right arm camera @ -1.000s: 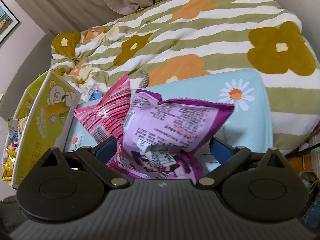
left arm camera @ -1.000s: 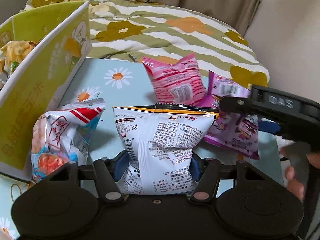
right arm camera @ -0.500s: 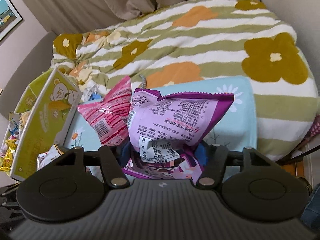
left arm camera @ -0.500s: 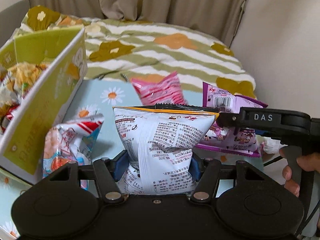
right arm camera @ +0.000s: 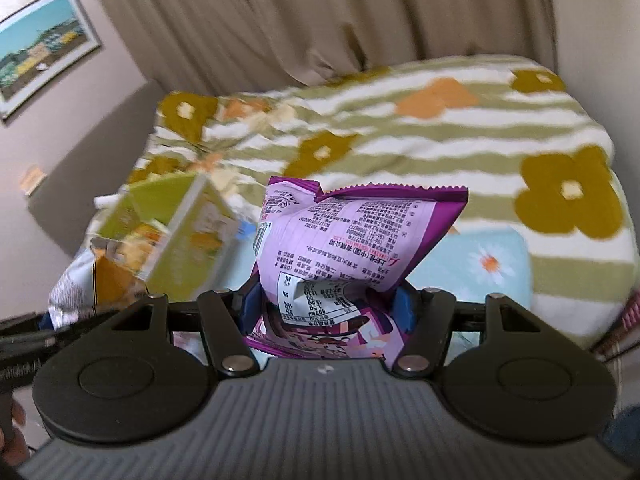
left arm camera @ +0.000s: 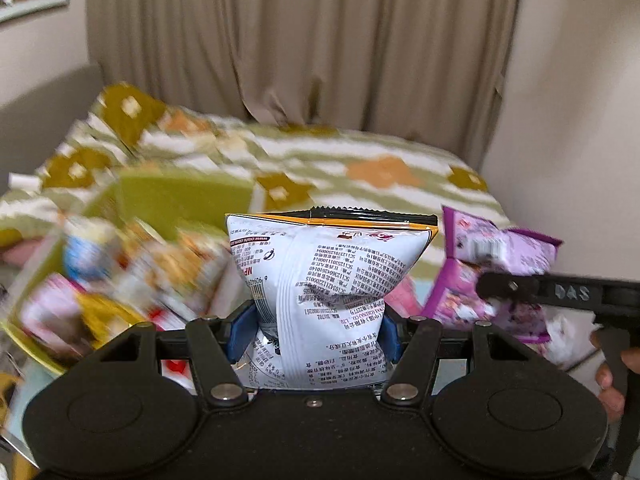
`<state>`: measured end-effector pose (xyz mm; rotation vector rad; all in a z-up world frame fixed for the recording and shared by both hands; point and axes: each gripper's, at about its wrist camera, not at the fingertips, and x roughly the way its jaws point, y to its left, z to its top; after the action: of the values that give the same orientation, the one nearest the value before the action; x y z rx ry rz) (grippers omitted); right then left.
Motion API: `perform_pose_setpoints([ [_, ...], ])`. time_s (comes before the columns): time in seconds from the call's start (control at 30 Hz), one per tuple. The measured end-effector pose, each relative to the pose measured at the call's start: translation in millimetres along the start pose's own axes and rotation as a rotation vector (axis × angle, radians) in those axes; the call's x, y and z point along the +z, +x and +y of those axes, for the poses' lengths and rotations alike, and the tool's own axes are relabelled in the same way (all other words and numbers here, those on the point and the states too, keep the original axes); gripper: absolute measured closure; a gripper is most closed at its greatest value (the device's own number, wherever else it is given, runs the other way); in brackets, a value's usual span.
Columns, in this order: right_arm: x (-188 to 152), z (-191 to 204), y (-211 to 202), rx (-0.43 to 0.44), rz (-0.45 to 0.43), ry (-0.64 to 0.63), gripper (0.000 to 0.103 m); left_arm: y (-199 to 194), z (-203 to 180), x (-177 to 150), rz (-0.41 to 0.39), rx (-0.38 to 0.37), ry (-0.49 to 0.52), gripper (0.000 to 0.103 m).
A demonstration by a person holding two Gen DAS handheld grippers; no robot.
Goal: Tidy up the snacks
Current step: 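Carry both bags over the cardboard box and release them inside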
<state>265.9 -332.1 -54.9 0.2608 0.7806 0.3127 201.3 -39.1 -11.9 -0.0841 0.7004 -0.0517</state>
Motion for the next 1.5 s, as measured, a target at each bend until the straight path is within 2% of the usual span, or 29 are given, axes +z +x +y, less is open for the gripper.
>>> perform_pose_setpoints([
  [0.17, 20.3, 54.6, -0.7, 0.070, -0.048, -0.050, 0.025, -14.2, 51.9, 37.5, -0.069, 0.065, 0.043, 0.038],
  [0.37, 40.4, 125.2, 23.9, 0.131, -0.055, -0.062, 0.025, -3.6, 119.9, 77.5, -0.073, 0.088, 0.085, 0.037],
  [0.63, 64.1, 212.3, 81.4, 0.111, -0.047, -0.072, 0.025, 55.3, 200.3, 109.3, 0.042, 0.035, 0.113, 0.037],
  [0.77, 67.1, 243.0, 113.0, 0.069, -0.023, -0.053, 0.025, 93.9, 228.0, 119.4, 0.096, -0.001, 0.110, 0.037],
  [0.9, 65.5, 256.1, 141.2, 0.020, 0.010, -0.004, 0.025, 131.6, 244.1, 125.3, 0.177, -0.060, 0.123, 0.035],
  [1.0, 64.2, 260.7, 156.8, -0.021, 0.021, 0.036, 0.025, 149.7, 249.5, 126.1, 0.217, -0.097, 0.129, 0.011],
  [1.03, 63.3, 260.2, 159.4, -0.033, 0.024, 0.048, 0.025, 150.5, 250.9, 124.8, 0.211, -0.109, 0.131, 0.008],
  [1.17, 60.8, 260.7, 166.5, -0.080, 0.035, 0.060, 0.025, 146.8, 255.0, 120.0, 0.201, -0.126, 0.133, 0.007],
  [1.3, 62.2, 262.2, 170.1, -0.115, 0.034, 0.054, 0.025, 132.5, 256.3, 115.3, 0.157, -0.129, 0.119, 0.007],
  [1.5, 67.3, 271.7, 174.8, -0.109, 0.046, 0.006, 0.025, 110.8, 258.6, 113.5, 0.099, -0.088, 0.095, 0.006],
])
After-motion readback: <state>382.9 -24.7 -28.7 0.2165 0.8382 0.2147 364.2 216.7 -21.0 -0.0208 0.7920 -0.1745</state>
